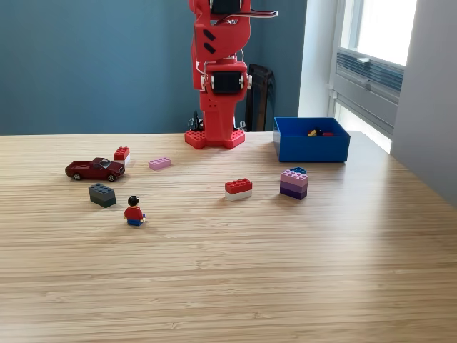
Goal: Grasp a lego block and put it in the bin.
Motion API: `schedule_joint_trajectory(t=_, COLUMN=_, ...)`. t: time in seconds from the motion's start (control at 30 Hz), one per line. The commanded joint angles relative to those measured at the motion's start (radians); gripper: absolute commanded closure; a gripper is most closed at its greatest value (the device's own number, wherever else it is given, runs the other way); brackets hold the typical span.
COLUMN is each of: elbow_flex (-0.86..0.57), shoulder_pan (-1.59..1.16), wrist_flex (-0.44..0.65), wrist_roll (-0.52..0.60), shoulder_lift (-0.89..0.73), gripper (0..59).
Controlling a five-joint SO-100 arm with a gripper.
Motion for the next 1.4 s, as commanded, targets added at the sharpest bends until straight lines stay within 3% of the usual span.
schedule_joint_trajectory(t=0.03, elbow_flex=-0.015, shoulder_pan=0.002, wrist_flex=-0.018, wrist_roll=0.063, shoulder_lift=0.054, gripper=58.6)
schedule_joint_trajectory(t=0.47, elbow_flex=0.002, shoulder_pan=0.017, wrist_flex=-0.029, wrist_roll=0.230, shoulder_lift=0.054, gripper=58.6)
schedule_joint_trajectory(t=0.77, elbow_flex=0.026, shoulder_pan=0.072, wrist_flex=-0.117, wrist_roll=0.236, shoulder_lift=0.054, gripper=58.6)
schedule_joint_trajectory(t=0.87, elbow_flex=0.052, shoulder_pan=0.091, wrist_flex=-0.161, wrist_roll=0.176, shoulder_lift=0.054, gripper=58.6)
schedule_joint_trajectory(t=1.03, elbow_flex=0.143, shoulder_pan=0.061, wrist_flex=-0.242, wrist_roll=-0.025, shoulder_lift=0.054, gripper=58.4)
schedule_joint_trajectory(t=1.2, elbow_flex=0.195, shoulder_pan=0.018, wrist_flex=-0.245, wrist_roll=-0.198, shoulder_lift=0.054, gripper=39.7)
schedule_joint_trajectory(t=1.4, elbow_flex=0.196, shoulder_pan=0.002, wrist_flex=-0.245, wrist_roll=-0.348, shoulder_lift=0.054, gripper=30.8)
